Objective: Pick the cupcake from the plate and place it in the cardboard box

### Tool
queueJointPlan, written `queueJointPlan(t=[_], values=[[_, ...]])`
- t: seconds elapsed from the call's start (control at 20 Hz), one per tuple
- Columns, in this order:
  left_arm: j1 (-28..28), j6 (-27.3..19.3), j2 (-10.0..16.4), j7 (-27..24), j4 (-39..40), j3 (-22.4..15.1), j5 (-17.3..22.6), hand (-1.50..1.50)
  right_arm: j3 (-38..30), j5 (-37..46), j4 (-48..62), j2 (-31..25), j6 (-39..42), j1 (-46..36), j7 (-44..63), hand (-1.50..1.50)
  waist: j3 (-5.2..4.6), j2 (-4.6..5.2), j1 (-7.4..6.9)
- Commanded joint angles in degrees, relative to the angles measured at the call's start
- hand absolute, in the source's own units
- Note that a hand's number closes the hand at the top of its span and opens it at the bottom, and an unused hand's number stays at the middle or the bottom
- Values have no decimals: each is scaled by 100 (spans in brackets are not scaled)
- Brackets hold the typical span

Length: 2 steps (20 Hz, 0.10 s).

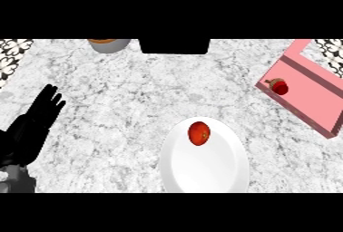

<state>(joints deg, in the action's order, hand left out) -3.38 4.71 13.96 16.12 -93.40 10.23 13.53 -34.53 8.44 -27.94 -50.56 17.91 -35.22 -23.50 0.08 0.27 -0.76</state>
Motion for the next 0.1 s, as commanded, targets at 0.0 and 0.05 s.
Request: queueJointPlan(t=[0.0,0.05], values=[[22,-68,-142,-107,-25,-63,-127,0,74,74,520,-126,31,75,-629,-150,1,4,-16],[143,73,-24,-27,-170,-34,-74,0,99,100,637,-413,144,-207,-301,-150,1,5,-41]])
